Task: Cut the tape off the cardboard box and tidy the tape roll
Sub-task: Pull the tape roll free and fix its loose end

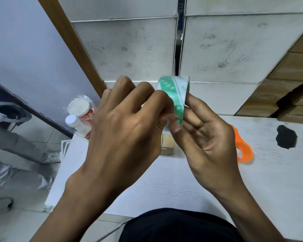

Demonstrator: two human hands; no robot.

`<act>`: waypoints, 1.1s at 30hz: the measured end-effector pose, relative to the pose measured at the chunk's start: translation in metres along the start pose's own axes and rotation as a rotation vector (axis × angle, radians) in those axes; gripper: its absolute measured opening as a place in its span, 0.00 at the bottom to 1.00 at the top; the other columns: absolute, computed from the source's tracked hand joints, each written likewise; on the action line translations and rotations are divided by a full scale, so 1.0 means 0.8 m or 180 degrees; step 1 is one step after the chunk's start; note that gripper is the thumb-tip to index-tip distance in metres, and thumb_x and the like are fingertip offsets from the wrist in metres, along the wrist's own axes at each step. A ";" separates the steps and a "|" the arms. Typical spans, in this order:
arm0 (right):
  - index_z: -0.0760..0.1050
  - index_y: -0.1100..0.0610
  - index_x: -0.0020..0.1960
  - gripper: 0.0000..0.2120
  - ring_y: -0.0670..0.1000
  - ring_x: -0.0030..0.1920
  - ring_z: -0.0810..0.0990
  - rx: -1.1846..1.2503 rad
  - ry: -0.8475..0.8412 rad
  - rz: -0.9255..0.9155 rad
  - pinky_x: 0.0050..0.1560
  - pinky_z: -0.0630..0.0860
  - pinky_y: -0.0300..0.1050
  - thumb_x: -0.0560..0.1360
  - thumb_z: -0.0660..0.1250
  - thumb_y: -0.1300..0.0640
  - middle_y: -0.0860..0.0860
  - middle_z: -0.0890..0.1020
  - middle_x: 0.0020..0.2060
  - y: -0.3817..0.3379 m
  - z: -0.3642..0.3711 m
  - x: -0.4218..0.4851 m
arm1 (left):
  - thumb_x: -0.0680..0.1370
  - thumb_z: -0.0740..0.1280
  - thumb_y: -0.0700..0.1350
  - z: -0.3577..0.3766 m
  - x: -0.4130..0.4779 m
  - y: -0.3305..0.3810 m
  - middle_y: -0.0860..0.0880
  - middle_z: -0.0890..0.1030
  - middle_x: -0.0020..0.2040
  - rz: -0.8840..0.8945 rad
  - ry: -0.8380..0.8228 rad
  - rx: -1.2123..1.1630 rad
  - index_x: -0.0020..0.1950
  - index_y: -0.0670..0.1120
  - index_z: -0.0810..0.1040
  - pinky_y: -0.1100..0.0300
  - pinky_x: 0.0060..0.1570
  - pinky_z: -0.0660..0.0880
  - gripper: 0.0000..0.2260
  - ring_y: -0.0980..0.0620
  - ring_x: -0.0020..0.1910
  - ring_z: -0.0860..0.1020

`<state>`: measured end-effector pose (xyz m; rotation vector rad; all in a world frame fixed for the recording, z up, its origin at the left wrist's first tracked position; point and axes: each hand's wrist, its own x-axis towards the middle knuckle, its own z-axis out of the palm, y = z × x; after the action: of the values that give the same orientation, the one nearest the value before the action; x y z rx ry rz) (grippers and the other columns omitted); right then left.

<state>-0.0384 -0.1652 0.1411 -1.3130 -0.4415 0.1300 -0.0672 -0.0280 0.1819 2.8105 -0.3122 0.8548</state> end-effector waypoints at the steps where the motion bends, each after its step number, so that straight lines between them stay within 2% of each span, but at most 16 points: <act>1: 0.70 0.54 0.69 0.21 0.47 0.59 0.83 -0.0008 -0.0012 -0.0008 0.59 0.75 0.40 0.78 0.63 0.67 0.47 0.85 0.55 0.001 -0.001 0.000 | 0.78 0.67 0.40 0.000 0.001 0.000 0.46 0.80 0.39 -0.0028 -0.0038 -0.0030 0.43 0.42 0.80 0.44 0.38 0.71 0.05 0.41 0.41 0.71; 8: 0.71 0.50 0.67 0.20 0.47 0.58 0.83 -0.0087 -0.0048 -0.0009 0.60 0.75 0.43 0.78 0.64 0.65 0.47 0.85 0.54 0.003 0.000 0.000 | 0.76 0.69 0.40 -0.005 0.004 0.005 0.47 0.79 0.38 -0.0099 -0.0249 0.0156 0.45 0.44 0.79 0.44 0.39 0.71 0.01 0.40 0.42 0.73; 12: 0.71 0.51 0.68 0.21 0.48 0.60 0.82 -0.0168 -0.0056 0.0016 0.61 0.74 0.45 0.78 0.64 0.66 0.48 0.84 0.57 0.007 -0.001 -0.001 | 0.75 0.69 0.43 -0.008 0.005 0.007 0.48 0.79 0.37 -0.0136 -0.0377 0.0183 0.44 0.44 0.78 0.45 0.38 0.70 0.02 0.40 0.42 0.73; 16: 0.72 0.52 0.68 0.19 0.47 0.58 0.83 -0.0065 -0.0041 0.0082 0.59 0.75 0.43 0.78 0.65 0.62 0.48 0.85 0.55 0.007 0.000 -0.001 | 0.76 0.68 0.43 -0.012 0.006 0.005 0.49 0.79 0.37 -0.0087 -0.0405 0.0124 0.45 0.45 0.78 0.45 0.38 0.69 0.02 0.41 0.42 0.73; 20: 0.73 0.56 0.68 0.19 0.48 0.53 0.84 0.0015 0.0021 0.0147 0.54 0.76 0.40 0.78 0.65 0.64 0.49 0.86 0.51 0.006 -0.004 -0.001 | 0.78 0.68 0.41 -0.013 0.003 0.001 0.48 0.80 0.39 0.0090 -0.0167 0.0110 0.46 0.46 0.80 0.48 0.39 0.68 0.02 0.41 0.41 0.73; 25: 0.73 0.59 0.68 0.20 0.45 0.50 0.85 0.0006 0.0112 0.0210 0.49 0.76 0.34 0.76 0.65 0.63 0.50 0.86 0.51 0.010 -0.004 -0.003 | 0.77 0.71 0.38 -0.012 0.001 -0.001 0.47 0.81 0.37 0.0249 0.0185 0.0266 0.49 0.44 0.82 0.47 0.37 0.69 0.03 0.42 0.38 0.72; 31: 0.72 0.58 0.68 0.21 0.47 0.55 0.85 -0.0017 0.0080 0.0203 0.53 0.78 0.38 0.76 0.66 0.66 0.51 0.86 0.55 0.009 -0.006 -0.004 | 0.74 0.72 0.33 -0.004 -0.008 0.000 0.44 0.83 0.40 0.0323 0.0526 0.0302 0.41 0.44 0.85 0.48 0.34 0.70 0.07 0.40 0.37 0.74; 33: 0.72 0.57 0.68 0.21 0.49 0.53 0.85 0.0023 0.0050 0.0187 0.52 0.79 0.40 0.76 0.66 0.66 0.51 0.86 0.53 0.008 -0.005 -0.005 | 0.73 0.72 0.31 -0.004 -0.009 0.002 0.41 0.83 0.44 0.0211 0.0596 0.0152 0.40 0.43 0.85 0.53 0.38 0.69 0.08 0.39 0.38 0.74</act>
<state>-0.0398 -0.1690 0.1335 -1.3194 -0.3891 0.1701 -0.0748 -0.0278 0.1805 2.7491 -0.3620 1.1448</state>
